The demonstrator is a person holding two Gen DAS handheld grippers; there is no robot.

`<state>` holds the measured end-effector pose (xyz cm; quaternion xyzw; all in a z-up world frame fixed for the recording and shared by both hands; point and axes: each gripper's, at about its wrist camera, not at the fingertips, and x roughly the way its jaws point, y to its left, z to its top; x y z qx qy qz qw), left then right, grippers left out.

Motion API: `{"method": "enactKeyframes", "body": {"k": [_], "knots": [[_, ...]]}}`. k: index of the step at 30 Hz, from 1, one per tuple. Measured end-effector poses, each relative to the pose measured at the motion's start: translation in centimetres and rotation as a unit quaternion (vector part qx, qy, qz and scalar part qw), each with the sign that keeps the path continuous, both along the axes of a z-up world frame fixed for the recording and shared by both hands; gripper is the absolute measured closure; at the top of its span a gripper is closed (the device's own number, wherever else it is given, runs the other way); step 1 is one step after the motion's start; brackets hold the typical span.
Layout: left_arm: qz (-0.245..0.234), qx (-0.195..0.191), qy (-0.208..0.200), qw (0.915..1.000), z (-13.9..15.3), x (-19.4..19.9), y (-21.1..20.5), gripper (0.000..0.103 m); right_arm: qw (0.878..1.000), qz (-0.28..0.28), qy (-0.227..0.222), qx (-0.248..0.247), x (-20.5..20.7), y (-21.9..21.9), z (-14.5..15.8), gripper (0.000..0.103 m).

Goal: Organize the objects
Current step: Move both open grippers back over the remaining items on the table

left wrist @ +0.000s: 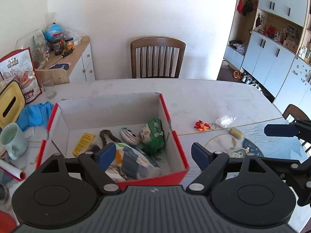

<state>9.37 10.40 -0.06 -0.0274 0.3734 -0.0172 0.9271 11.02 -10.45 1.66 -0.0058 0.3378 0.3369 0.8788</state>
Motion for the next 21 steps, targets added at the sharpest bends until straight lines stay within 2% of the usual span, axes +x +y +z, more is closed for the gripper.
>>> {"method": "enactKeyframes", "body": {"k": [4,6,10,21], "knots": [[-0.001,-0.003,0.003,1.0,-0.4,-0.3,-1.5,0.01,1.0,-0.01,0.002,-0.004,-0.2,-2.2,-0.4,0.003],[0.001,-0.004,0.001,1.0,-0.7,-0.4,-2.2,0.003,1.0,-0.015,0.006,-0.005,-0.2,-3.5,-0.7,0.003],[-0.007,-0.01,-0.004,0.9999,-1.2,-0.4,-3.8,0.001,0.999,-0.028,0.014,-0.012,-0.1,-5.8,-1.3,0.003],[-0.044,0.006,-0.006,0.999,-3.6,1.3,-10.7,0.0,0.996,-0.073,0.022,-0.043,1.8,-12.7,-3.6,0.003]]}}
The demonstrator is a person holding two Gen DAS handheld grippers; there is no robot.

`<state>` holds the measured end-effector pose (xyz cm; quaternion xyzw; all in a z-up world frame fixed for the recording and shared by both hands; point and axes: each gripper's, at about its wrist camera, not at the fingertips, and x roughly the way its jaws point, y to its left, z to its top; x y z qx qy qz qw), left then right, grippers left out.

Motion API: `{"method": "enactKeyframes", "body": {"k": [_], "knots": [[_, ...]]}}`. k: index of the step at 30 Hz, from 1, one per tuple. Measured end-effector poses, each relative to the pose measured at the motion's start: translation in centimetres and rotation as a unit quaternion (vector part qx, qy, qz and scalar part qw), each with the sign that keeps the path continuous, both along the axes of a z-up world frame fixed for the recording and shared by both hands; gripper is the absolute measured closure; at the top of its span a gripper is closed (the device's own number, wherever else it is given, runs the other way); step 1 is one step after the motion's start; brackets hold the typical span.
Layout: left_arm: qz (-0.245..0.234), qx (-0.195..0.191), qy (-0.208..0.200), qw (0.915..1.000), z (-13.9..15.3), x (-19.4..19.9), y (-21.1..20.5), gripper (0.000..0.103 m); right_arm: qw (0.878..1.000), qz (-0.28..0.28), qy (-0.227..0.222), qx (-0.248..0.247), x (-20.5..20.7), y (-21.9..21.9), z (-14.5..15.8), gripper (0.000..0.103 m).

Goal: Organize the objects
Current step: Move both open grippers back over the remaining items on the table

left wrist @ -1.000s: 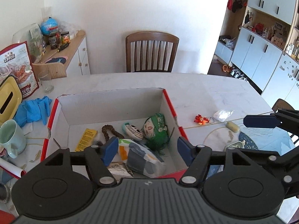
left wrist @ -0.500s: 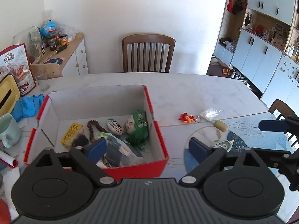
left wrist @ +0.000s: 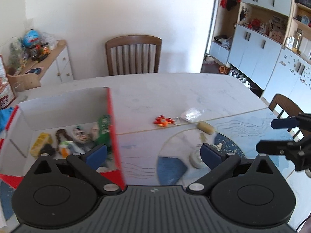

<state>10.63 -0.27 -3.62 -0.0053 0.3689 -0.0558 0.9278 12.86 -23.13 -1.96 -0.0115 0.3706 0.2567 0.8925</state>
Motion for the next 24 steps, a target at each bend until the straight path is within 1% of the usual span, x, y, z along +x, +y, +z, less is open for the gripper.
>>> {"method": "enactKeyframes", "body": {"k": [2,6,12,19,24], "knots": [[-0.007,0.002,0.005,1.0,-0.8,0.5,-1.5,0.0,1.0,-0.008,0.003,-0.006,0.7,-1.2,-0.6,0.003],[-0.006,0.01,0.002,0.9999,-2.4,1.4,-3.9,0.0,1.0,-0.02,0.01,-0.019,2.4,-3.2,-2.1,0.004],[-0.018,0.04,0.015,0.9989,-5.1,3.4,-7.7,0.0,0.999,-0.027,0.019,-0.032,5.6,-5.0,-4.3,0.004],[-0.06,0.055,0.033,0.9961,-8.7,5.5,-10.5,0.0,0.998,-0.015,0.041,-0.038,9.3,-5.3,-7.1,0.006],[-0.079,0.065,0.041,0.9939,-10.6,6.7,-11.2,0.0,0.997,0.012,0.051,-0.053,11.1,-4.1,-8.9,0.008]]}}
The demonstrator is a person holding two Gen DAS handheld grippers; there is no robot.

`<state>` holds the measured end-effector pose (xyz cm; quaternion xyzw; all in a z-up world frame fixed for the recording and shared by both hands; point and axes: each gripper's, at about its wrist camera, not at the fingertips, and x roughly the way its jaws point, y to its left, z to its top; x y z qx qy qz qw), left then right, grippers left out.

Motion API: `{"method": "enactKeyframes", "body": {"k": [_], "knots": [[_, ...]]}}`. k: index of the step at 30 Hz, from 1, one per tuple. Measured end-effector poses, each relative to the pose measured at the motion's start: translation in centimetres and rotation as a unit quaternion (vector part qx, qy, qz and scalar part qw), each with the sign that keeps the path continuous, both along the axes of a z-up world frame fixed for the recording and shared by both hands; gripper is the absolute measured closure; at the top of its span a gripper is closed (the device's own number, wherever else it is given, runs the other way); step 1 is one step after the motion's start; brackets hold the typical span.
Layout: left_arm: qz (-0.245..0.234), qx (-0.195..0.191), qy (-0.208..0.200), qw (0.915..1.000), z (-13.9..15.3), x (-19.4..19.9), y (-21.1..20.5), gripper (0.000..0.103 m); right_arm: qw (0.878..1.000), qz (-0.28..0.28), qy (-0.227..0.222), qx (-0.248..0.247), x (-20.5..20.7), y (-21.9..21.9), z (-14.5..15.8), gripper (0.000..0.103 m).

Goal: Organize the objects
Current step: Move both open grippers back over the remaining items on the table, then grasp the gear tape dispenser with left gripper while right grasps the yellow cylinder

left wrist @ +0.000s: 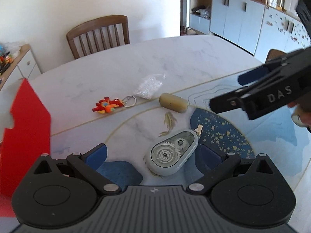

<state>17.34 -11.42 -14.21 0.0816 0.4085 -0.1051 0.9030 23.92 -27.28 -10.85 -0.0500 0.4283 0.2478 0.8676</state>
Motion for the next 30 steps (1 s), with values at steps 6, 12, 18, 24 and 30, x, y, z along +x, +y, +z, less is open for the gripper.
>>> {"method": "enactKeyframes", "body": {"k": [6,12,18,24,30], "knots": [[-0.007,0.005,0.011,0.9999,-1.8,1.3,0.0,0.0,1.0,0.017,0.009,-0.009,2.1,1.8,-2.0,0.012],[-0.017,-0.001,0.025,0.9995,-3.4,1.7,-0.1,0.001,0.999,0.032,0.019,-0.014,3.6,3.5,-3.6,0.018],[-0.031,-0.005,0.027,0.9992,-4.0,1.9,-0.5,0.007,0.998,0.053,0.02,-0.016,4.3,4.7,-4.3,0.027],[-0.038,-0.016,0.021,0.9989,-3.8,1.7,-0.7,0.023,0.998,0.064,0.014,-0.019,4.5,5.3,-4.6,0.036],[-0.048,-0.017,0.018,0.9985,-3.5,1.4,-1.2,0.036,0.997,0.076,0.007,-0.022,4.5,5.8,-4.5,0.052]]}}
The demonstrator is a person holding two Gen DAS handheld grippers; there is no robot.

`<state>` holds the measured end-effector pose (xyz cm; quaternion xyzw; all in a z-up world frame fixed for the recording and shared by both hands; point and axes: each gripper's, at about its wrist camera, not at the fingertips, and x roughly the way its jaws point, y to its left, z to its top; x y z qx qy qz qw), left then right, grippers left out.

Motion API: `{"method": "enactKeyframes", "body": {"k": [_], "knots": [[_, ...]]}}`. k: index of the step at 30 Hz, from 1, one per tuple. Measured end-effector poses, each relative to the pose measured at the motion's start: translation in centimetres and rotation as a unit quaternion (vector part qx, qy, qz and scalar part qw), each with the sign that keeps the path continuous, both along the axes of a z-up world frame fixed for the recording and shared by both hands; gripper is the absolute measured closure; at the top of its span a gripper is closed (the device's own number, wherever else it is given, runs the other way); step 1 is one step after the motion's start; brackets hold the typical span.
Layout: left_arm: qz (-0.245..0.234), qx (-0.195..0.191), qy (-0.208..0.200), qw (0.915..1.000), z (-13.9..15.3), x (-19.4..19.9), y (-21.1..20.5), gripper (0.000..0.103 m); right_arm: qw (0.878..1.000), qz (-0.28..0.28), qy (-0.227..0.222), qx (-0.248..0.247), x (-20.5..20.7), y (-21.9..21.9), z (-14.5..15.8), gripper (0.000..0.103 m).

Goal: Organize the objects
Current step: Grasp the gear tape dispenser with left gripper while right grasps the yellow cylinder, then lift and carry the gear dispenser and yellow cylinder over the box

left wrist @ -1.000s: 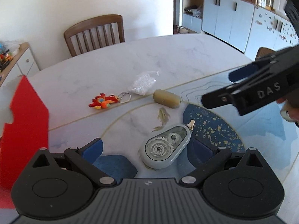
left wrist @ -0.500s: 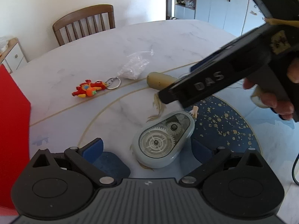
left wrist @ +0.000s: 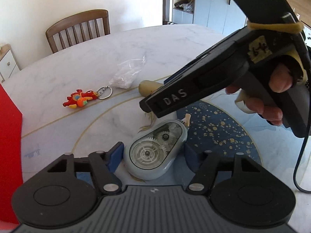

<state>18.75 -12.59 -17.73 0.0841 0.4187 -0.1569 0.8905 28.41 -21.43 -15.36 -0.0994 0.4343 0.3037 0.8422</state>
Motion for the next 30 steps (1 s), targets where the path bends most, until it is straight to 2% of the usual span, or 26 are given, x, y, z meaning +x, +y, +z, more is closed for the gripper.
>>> {"method": "enactKeyframes", "body": {"k": [4,7,9,11,21,30], "knots": [[0.004,0.0,0.0,1.0,0.1,-0.1,0.0,0.036,1.0,0.0,-0.006,-0.01,-0.2,0.4,0.0,0.058],[0.008,0.0,0.001,1.0,0.1,-0.1,-0.1,0.037,1.0,-0.001,-0.015,-0.023,-0.4,0.7,0.0,0.068],[0.009,-0.001,0.001,1.0,0.1,-0.3,0.0,0.039,0.999,-0.004,-0.017,-0.028,-0.5,0.9,0.0,0.08],[0.011,0.0,0.001,0.9999,0.1,-0.5,0.1,0.039,0.999,-0.008,-0.015,-0.028,-0.6,0.8,0.0,0.089],[0.027,-0.009,-0.001,0.9996,0.6,-1.4,0.7,0.039,0.999,-0.042,-0.007,-0.006,-2.8,-2.4,1.6,0.089],[0.053,-0.032,-0.015,0.998,2.8,-3.0,2.2,0.039,0.998,-0.058,-0.008,0.005,-6.3,-4.3,3.9,0.089]]}}
